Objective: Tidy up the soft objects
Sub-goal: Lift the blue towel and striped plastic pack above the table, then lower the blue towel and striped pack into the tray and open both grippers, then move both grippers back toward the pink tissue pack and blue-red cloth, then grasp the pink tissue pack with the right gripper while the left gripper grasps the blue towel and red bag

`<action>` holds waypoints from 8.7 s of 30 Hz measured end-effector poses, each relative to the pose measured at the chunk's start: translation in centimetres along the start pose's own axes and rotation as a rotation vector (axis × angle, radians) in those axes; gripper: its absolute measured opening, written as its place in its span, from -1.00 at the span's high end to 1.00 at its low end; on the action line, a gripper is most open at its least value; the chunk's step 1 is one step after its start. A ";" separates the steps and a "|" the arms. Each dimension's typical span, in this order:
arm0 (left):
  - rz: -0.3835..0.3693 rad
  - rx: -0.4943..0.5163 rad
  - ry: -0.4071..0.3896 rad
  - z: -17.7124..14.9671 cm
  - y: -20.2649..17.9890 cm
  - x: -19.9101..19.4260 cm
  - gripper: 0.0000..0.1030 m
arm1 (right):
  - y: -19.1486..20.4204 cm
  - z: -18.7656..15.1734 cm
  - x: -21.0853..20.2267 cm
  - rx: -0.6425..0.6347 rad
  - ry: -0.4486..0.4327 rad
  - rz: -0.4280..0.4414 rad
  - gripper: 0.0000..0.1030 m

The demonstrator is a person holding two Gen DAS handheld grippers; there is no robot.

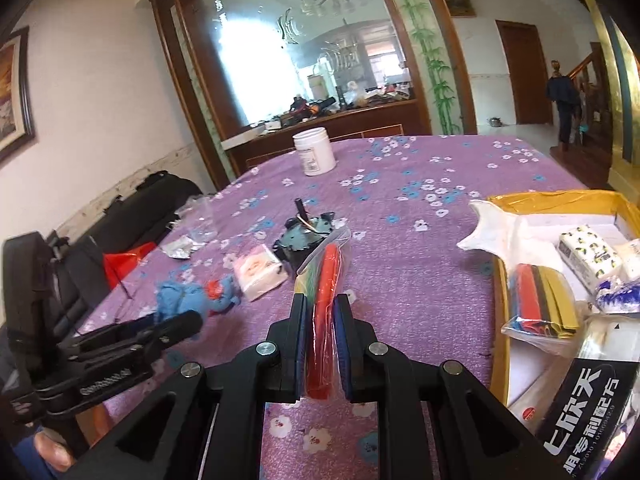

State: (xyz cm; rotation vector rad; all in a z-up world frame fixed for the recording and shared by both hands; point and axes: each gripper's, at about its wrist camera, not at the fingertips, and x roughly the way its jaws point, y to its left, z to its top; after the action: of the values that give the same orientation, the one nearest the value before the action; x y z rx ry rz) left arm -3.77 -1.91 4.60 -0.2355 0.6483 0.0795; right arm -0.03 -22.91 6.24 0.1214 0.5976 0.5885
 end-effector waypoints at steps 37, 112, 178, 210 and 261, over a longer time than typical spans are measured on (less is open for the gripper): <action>0.035 0.006 -0.007 0.0 -0.1 0.0 0.18 | -4.2 2.1 -8.0 0.179 -0.101 0.032 0.71; -0.403 0.559 0.164 -0.4 -31.6 1.8 -0.57 | -21.1 3.7 -17.0 0.413 -0.108 -0.353 -0.15; 0.097 -0.253 -0.060 0.1 9.3 -2.9 -0.68 | 10.7 7.1 15.5 -0.112 0.352 0.062 -0.54; 0.071 -0.277 -0.091 0.1 9.6 -3.4 -0.68 | 8.0 -0.4 7.6 -0.341 0.499 0.041 -0.04; -0.061 0.333 0.279 -2.0 -2.2 3.6 0.34 | 0.2 -0.8 6.8 -0.098 0.389 0.006 -0.07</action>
State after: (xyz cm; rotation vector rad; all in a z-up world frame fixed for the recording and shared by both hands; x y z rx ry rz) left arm -1.73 -4.54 1.30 0.0572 0.9187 -0.1223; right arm 3.94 -19.04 2.24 -0.0865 0.9429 0.6510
